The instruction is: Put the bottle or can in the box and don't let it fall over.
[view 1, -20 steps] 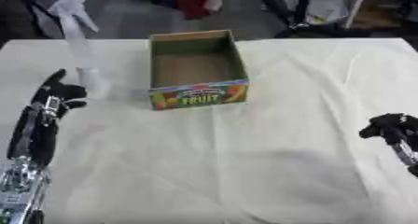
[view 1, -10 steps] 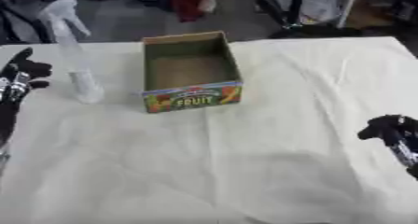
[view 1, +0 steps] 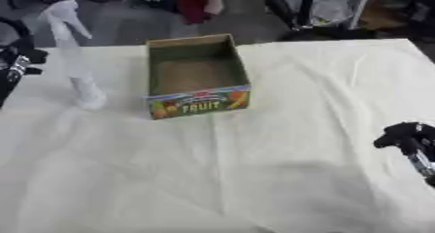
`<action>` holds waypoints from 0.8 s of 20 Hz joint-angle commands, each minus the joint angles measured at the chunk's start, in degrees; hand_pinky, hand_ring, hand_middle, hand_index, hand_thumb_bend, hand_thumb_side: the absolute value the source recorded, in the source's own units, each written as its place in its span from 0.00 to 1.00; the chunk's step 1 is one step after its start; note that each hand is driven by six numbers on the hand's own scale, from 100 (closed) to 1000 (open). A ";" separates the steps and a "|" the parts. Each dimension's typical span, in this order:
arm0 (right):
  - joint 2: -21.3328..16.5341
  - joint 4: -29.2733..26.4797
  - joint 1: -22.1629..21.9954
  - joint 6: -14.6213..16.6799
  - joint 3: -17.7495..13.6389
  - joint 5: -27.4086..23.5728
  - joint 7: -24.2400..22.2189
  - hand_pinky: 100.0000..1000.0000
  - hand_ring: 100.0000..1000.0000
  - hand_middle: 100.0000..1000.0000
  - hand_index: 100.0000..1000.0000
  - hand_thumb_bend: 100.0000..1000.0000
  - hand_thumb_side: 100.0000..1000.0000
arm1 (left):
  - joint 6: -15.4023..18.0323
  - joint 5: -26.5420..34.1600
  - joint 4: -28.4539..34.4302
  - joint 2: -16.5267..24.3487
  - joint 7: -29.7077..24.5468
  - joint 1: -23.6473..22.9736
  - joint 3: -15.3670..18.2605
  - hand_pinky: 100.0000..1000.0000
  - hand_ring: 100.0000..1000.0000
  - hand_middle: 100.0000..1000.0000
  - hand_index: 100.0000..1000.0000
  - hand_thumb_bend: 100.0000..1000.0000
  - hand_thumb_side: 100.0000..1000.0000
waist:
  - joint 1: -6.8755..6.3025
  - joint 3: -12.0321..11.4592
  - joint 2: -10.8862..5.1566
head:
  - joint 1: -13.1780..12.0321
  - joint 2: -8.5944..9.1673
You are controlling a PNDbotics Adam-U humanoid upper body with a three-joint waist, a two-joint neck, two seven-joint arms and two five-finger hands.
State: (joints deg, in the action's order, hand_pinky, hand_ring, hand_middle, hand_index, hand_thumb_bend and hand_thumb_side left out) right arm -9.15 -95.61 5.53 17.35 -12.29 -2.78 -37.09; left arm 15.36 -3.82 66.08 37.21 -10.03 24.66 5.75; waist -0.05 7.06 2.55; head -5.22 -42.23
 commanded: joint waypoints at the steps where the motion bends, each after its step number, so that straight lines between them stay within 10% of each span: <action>1: -1.34 -0.48 0.66 0.08 0.12 -0.17 -0.31 0.63 0.59 0.51 0.67 0.00 0.45 | 2.28 -1.38 -4.01 2.86 0.59 3.01 -0.87 0.79 0.81 0.73 1.00 0.02 0.93 | -0.17 0.14 -0.61 | -0.30 0.70; 16: -1.00 -0.51 1.57 0.16 0.66 -0.46 -0.97 0.63 0.59 0.51 0.67 0.00 0.46 | 9.54 -9.30 -24.19 1.44 7.30 14.59 -2.51 0.79 0.81 0.73 1.00 0.08 0.98 | -0.19 2.17 1.16 | -1.58 3.20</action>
State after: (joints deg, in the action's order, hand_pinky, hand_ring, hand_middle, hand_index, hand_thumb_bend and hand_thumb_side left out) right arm -9.31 -95.36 6.37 17.52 -11.68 -2.88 -37.93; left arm 24.48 -12.52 42.32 37.23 -3.51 37.92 3.05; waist -0.19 9.31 4.28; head -6.51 -39.99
